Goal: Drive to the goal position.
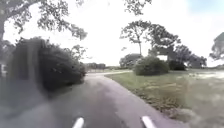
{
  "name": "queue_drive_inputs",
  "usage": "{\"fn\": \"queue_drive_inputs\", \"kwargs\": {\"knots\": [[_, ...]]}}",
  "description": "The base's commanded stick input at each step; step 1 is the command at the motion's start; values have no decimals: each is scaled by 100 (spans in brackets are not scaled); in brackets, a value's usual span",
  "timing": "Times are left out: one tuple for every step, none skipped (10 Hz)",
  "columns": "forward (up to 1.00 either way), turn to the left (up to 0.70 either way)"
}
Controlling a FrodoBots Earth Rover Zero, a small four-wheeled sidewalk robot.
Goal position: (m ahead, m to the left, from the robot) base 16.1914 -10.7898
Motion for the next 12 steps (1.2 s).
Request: {"fn": "queue_drive_inputs", "kwargs": {"knots": [[69, 3], [69, 3], [69, 3], [69, 14], [69, 31], [69, 34], [69, 34], [69, 34], [69, 19], [69, 9], [69, 3], [69, 11]]}}
